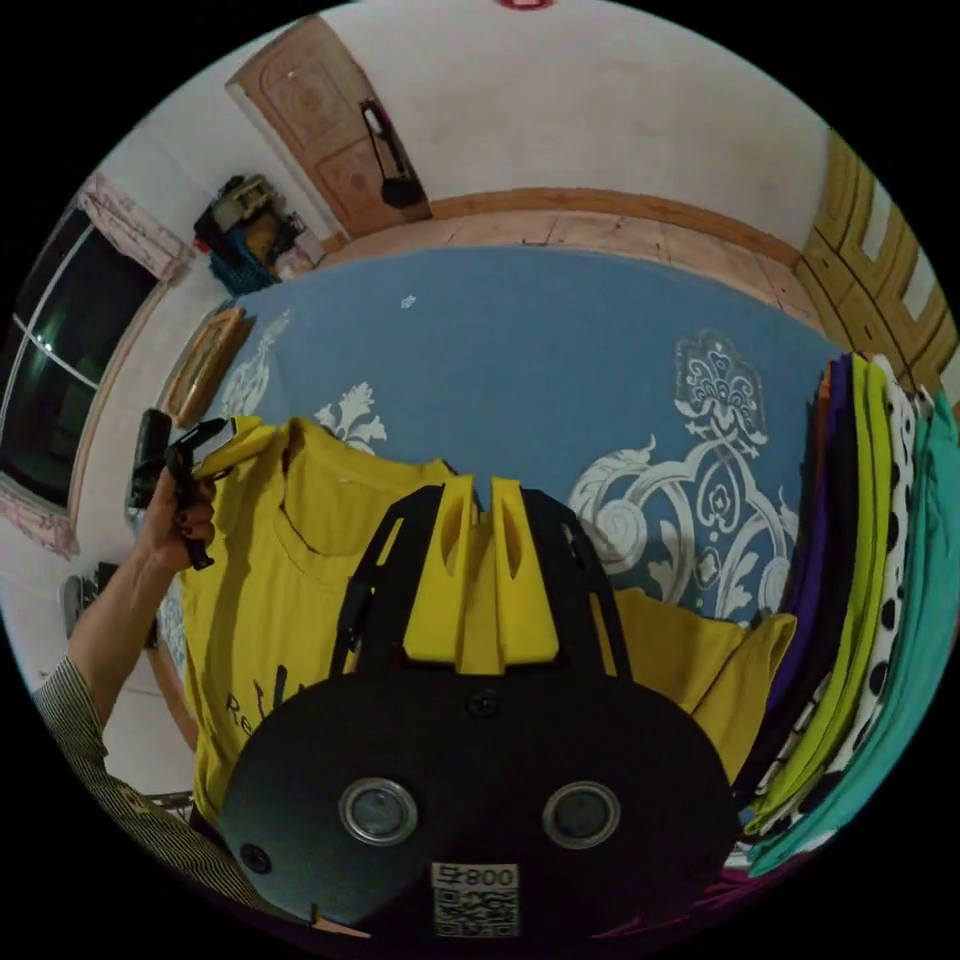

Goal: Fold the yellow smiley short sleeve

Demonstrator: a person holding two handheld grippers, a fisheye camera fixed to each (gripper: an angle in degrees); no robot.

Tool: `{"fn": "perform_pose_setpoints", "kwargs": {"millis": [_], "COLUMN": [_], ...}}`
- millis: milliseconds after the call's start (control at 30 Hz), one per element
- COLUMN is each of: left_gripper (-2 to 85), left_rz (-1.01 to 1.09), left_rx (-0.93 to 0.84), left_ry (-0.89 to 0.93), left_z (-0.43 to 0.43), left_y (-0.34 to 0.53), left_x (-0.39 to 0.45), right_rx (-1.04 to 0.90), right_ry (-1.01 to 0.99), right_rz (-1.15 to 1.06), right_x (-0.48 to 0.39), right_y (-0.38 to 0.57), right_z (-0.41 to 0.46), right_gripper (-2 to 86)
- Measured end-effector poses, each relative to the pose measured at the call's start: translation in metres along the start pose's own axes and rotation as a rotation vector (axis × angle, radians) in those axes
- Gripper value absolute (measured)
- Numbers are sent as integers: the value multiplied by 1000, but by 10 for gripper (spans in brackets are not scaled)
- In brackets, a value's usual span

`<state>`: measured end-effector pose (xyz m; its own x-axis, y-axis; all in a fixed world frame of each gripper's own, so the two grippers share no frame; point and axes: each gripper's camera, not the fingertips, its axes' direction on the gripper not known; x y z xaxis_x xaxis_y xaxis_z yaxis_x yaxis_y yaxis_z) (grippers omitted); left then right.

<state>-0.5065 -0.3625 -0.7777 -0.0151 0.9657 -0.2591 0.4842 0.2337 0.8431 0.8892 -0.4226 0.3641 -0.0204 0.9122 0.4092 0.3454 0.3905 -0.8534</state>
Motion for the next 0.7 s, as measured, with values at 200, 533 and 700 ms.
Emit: {"fn": "perform_pose_setpoints", "kwargs": {"millis": [200, 533, 700], "left_gripper": [81, 81, 82], "left_rz": [141, 321, 390], "left_rx": [-121, -430, -529], "left_ry": [50, 114, 123], "left_z": [13, 127, 194], "left_y": [39, 112, 128], "left_x": [-57, -120, -142], "right_rx": [227, 39, -31], "right_ry": [19, 284, 277], "right_rz": [22, 334, 356], "right_x": [8, 72, 91], "right_y": [87, 190, 183], "right_z": [-88, -119, -108], "right_gripper": [55, 84, 88]}}
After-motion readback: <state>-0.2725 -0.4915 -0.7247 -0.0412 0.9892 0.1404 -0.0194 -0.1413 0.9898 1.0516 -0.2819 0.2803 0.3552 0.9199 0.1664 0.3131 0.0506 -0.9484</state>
